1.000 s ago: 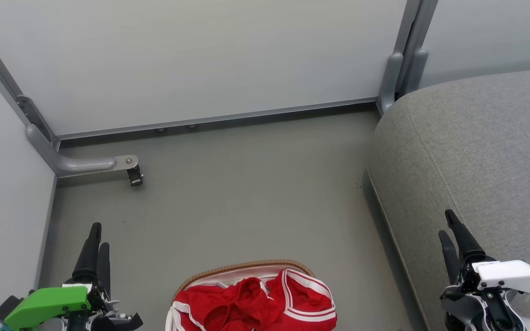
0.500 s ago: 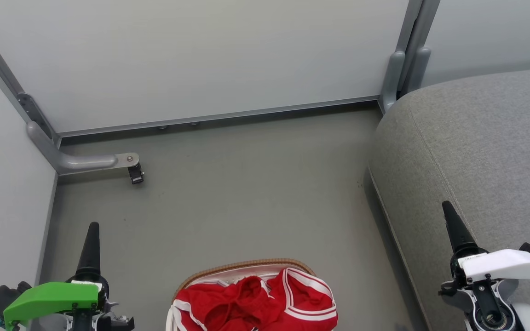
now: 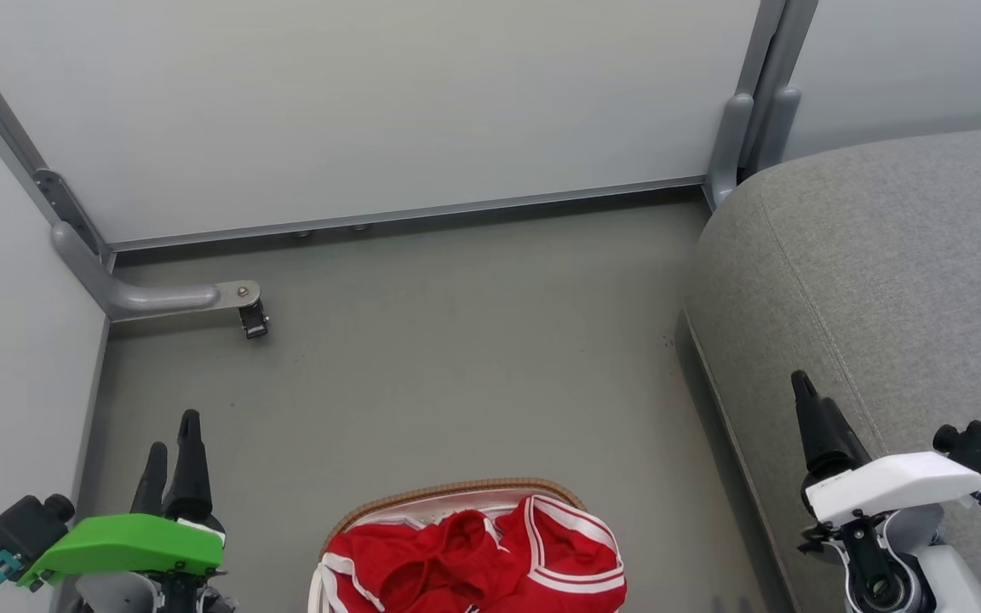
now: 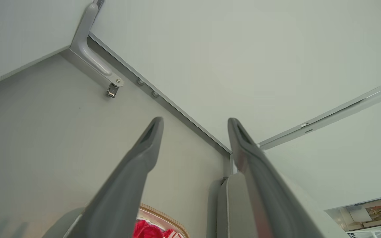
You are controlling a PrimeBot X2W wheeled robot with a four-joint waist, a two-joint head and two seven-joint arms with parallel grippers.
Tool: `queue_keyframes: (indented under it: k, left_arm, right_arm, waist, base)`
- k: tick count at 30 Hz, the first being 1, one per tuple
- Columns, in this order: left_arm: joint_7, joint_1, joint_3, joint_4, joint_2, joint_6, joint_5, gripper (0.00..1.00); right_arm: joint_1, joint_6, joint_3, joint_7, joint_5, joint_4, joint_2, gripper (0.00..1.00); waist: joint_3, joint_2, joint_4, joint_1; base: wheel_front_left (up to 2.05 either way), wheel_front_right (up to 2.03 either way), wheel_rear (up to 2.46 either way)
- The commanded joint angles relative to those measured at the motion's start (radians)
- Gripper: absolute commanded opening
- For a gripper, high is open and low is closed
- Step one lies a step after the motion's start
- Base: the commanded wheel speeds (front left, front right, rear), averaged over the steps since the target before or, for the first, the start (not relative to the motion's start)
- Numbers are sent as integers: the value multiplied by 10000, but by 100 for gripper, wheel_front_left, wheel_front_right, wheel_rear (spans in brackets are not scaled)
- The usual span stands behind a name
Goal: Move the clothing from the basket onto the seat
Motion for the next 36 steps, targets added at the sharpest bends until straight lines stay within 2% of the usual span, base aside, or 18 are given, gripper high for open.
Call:
queue_keyframes:
  k: [1,15,36]
  left_arm:
    - [-103,-196,-43,-83,153,48,466,100]
    - [-571,-95,-544,-70,394,259,2574,100]
    - [-1142,250,-1008,99,571,684,4873,100]
  right_arm:
    - [-339,1,63,-115,-417,-51,-109,100]
    - [-469,2,395,-580,-2530,378,-96,100]
    - [-525,2,1004,-1150,-5096,698,-183,100]
  waist:
    - [1,0,5,0]
    - [14,0,43,0]
    - [5,0,-21,0]
  base:
    - [0,0,0]
    - [0,0,0]
    - [0,0,0]
